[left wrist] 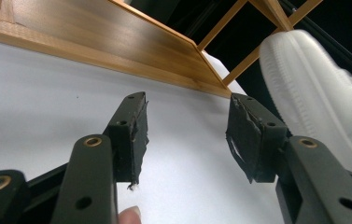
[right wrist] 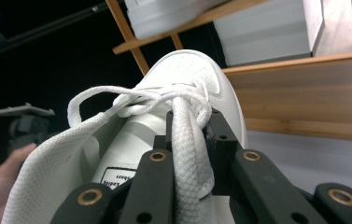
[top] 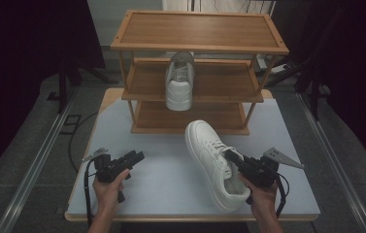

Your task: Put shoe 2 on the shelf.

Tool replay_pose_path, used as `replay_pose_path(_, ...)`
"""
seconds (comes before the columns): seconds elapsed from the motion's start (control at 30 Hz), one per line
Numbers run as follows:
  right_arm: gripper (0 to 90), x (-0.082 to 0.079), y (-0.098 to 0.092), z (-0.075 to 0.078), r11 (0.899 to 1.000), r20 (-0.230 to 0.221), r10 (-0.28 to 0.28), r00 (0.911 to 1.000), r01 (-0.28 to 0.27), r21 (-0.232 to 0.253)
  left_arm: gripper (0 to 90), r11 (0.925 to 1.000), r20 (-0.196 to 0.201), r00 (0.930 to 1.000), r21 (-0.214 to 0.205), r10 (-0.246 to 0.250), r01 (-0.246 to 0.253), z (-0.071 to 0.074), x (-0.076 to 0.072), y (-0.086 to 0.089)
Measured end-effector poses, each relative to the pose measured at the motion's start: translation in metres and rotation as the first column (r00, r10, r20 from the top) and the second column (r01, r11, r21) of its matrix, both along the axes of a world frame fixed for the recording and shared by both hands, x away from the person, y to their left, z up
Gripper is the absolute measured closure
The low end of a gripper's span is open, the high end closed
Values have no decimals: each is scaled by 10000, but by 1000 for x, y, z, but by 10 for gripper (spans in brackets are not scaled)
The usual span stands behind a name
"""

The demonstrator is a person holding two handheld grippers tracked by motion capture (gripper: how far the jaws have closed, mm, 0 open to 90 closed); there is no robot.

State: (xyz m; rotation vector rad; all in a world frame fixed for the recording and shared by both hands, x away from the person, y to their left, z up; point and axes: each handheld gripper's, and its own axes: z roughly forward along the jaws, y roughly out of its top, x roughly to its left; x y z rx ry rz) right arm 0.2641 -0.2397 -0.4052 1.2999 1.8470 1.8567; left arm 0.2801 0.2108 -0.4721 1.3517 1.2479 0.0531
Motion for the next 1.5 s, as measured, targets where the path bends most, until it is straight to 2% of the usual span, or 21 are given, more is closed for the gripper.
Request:
replay_pose_path(0.37, 818, -12, -7, 21, 9975, 617, -153, 9980, 109, 705, 484, 10000, -36, 10000, -40, 3, -3, -1, 0, -1)
replay_pose_path(0.73, 818, -11, -11, 36, 9950, 837, -435, 9955, 357, 929, 484, 9998, -56, 9999, -189, 98, -100, -1, 2, 4)
replay_pose_path(1.23, 818, 6, -8, 63, 9872, 1078, -1079, 9883, 937, 1293, 484, 9993, -73, 9998, -331, 174, -177, 0, 1, 7)
replay_pose_path(1.5, 818, 27, -5, 85, 9794, 1009, -1685, 9805, 1549, 1298, 484, 9995, -118, 9998, -295, 139, -143, -1, 1, 8)
